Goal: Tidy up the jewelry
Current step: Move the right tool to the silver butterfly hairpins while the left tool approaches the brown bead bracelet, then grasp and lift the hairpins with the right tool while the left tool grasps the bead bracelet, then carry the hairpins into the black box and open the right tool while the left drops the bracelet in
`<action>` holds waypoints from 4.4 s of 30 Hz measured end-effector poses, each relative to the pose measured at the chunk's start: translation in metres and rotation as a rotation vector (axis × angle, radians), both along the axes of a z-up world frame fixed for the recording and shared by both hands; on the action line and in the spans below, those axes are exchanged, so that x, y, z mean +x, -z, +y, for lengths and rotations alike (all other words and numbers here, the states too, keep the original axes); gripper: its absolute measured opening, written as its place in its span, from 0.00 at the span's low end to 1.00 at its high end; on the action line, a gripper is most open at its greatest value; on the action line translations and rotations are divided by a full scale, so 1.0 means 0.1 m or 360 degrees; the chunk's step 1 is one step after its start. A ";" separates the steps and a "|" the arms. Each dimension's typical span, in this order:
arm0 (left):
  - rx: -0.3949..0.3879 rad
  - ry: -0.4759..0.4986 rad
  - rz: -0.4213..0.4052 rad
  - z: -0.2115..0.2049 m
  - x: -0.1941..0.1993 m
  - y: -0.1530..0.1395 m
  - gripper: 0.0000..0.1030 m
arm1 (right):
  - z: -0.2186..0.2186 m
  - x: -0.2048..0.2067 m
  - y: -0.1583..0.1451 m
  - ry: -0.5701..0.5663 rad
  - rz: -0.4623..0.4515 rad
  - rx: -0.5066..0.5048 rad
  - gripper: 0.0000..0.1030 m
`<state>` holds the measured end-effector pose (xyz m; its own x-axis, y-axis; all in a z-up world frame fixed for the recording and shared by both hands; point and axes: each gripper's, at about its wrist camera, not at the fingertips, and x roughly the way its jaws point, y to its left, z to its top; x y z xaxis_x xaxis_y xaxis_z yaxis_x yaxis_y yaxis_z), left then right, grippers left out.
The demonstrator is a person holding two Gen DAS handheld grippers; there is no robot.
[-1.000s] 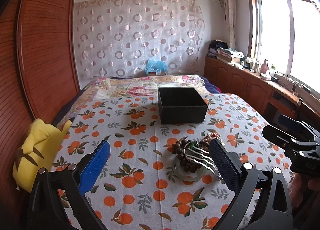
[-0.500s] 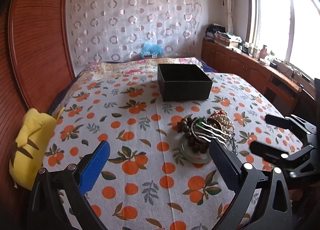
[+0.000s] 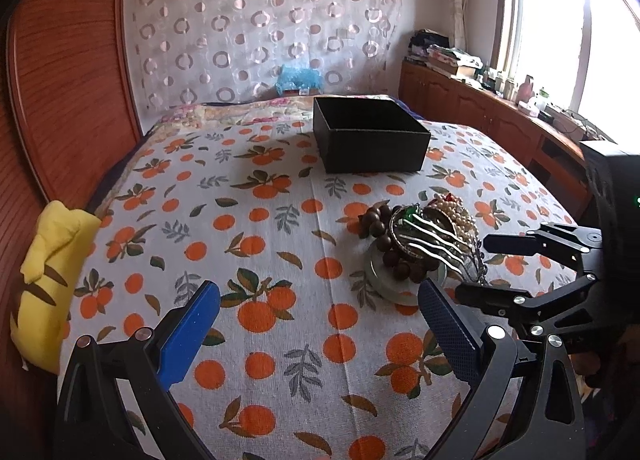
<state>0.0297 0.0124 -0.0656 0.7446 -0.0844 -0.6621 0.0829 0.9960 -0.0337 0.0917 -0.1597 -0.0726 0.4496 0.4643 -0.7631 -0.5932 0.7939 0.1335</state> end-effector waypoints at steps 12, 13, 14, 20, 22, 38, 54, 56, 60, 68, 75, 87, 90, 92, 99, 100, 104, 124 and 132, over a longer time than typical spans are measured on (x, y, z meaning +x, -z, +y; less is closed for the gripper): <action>-0.0022 0.0033 0.0059 -0.03 0.06 0.11 0.93 | -0.22 -0.04 -0.05 0.0022 -0.0022 0.0062 0.58; -0.0021 0.0039 0.0065 -0.04 0.08 0.12 0.93 | -0.29 -0.06 -0.08 0.0034 -0.0030 0.0078 0.58; -0.0019 0.0044 0.0072 -0.06 0.09 0.13 0.93 | -0.33 -0.08 -0.09 0.0044 -0.0038 0.0085 0.58; 0.0001 0.0119 0.0111 -0.20 0.22 0.18 0.93 | -0.61 -0.14 -0.15 0.0115 -0.0089 0.0100 0.58; 0.0011 0.0163 0.0123 -0.27 0.28 0.18 0.93 | -0.68 -0.15 -0.16 0.0144 -0.0117 0.0095 0.58; 0.0041 0.0437 0.0209 -0.72 0.54 0.21 0.36 | -0.99 -0.11 -0.08 0.0261 -0.0103 0.0067 0.58; 0.0013 0.0384 0.0052 -0.39 0.64 -0.17 0.12 | -0.90 -0.12 -0.07 0.0235 -0.0104 0.0053 0.58; 0.0015 0.0389 0.0013 -0.37 0.71 -0.28 0.12 | -0.89 -0.11 -0.08 0.0236 -0.0107 0.0054 0.58; -0.0014 0.0414 -0.0007 -0.37 0.91 -0.39 0.12 | -0.89 -0.11 -0.07 0.0236 -0.0108 0.0055 0.58; -0.0026 0.0482 0.0070 -0.57 1.32 -0.33 0.12 | -0.90 -0.11 -0.06 0.0239 -0.0103 0.0055 0.58; 0.0017 0.0497 0.0107 -0.70 1.51 -0.22 0.12 | -0.92 -0.11 -0.05 0.0246 -0.0109 0.0065 0.58; -0.0014 0.0430 -0.0057 -0.59 1.38 -0.51 0.12 | -0.89 -0.11 -0.09 0.0243 -0.0126 0.0064 0.58; -0.0044 0.0450 -0.0113 -0.58 1.29 -0.67 0.12 | -0.88 -0.11 -0.09 0.0243 -0.0130 0.0061 0.58; -0.0065 0.0467 -0.0149 -0.59 1.23 -0.77 0.12 | -0.89 -0.12 -0.09 0.0242 -0.0129 0.0061 0.58; -0.0100 0.0531 -0.0245 -0.60 1.00 -1.07 0.12 | -0.89 -0.11 -0.08 0.0249 -0.0129 0.0055 0.58; -0.0103 0.0534 -0.0265 -0.59 0.95 -1.12 0.12 | -0.89 -0.11 -0.08 0.0249 -0.0130 0.0055 0.58; -0.0078 0.0526 -0.0323 -0.56 0.82 -1.23 0.12 | -0.89 -0.11 -0.07 0.0248 -0.0132 0.0048 0.58; -0.0006 0.0359 0.0056 -0.19 1.14 -0.40 0.12 | -0.87 -0.10 -0.05 0.0248 -0.0131 0.0040 0.58; -0.0080 0.0316 -0.0025 -0.01 1.18 -0.68 0.12 | -0.83 -0.12 -0.04 0.0229 -0.0128 0.0038 0.58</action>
